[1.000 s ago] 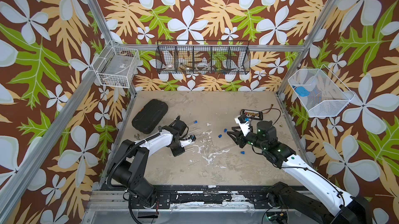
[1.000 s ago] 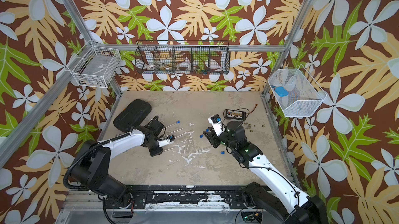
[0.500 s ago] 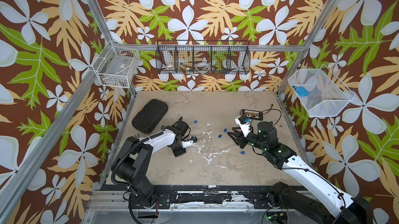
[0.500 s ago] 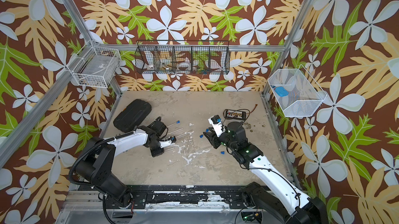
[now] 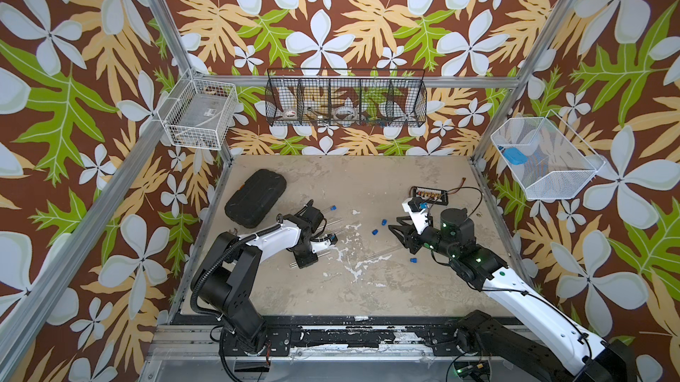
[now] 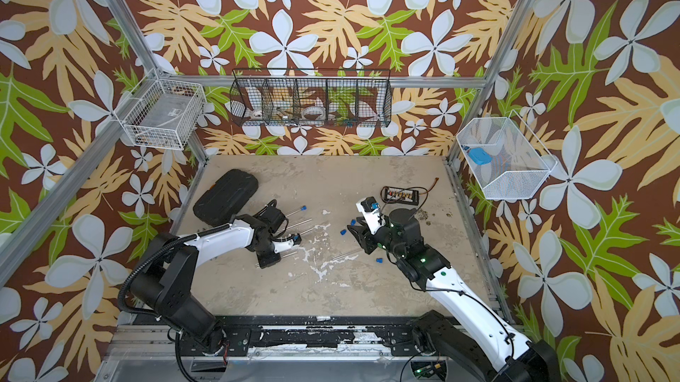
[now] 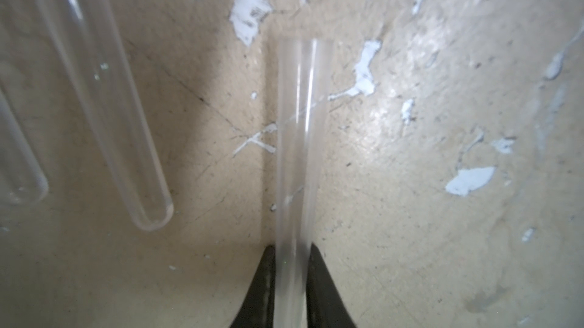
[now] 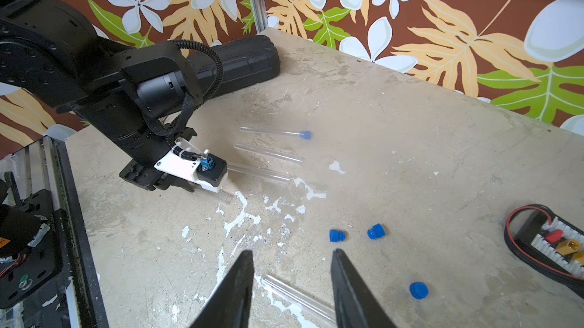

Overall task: Insert stoppers into test tubes
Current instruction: Pick up the test tube at the center of the board.

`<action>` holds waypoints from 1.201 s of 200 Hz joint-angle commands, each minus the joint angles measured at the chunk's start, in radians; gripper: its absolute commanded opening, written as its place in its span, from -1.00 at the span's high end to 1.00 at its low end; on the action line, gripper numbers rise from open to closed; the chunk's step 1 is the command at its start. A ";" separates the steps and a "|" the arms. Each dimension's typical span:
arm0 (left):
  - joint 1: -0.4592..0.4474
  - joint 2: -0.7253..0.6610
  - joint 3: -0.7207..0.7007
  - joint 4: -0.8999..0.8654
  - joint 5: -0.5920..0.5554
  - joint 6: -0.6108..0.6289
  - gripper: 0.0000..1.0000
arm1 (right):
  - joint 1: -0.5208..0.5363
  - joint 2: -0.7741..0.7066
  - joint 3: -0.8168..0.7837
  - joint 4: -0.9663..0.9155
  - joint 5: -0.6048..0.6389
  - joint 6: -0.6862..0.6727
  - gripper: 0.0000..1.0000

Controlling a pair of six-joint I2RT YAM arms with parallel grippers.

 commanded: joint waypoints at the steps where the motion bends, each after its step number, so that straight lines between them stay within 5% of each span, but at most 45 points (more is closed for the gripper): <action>1: -0.004 -0.005 -0.013 0.026 -0.025 -0.006 0.71 | 0.000 -0.014 -0.003 0.006 0.024 0.007 0.14; 74: -0.036 -0.194 0.006 0.047 0.105 -0.003 0.77 | 0.000 -0.188 -0.066 0.104 0.167 0.151 0.14; 112: -0.036 -0.312 -0.026 0.158 0.238 -0.023 0.82 | 0.000 -0.154 -0.010 -0.079 0.331 0.309 0.05; 159: -0.043 -0.418 -0.141 0.391 0.388 -0.040 0.84 | 0.000 -0.112 0.037 -0.150 0.133 0.424 0.03; 207: -0.068 -0.466 -0.218 0.556 0.412 -0.048 0.84 | 0.003 0.064 0.128 -0.171 -0.164 0.498 0.02; 240: -0.086 -0.441 -0.216 0.560 0.398 -0.035 0.85 | 0.075 0.193 0.217 -0.216 -0.187 0.446 -0.07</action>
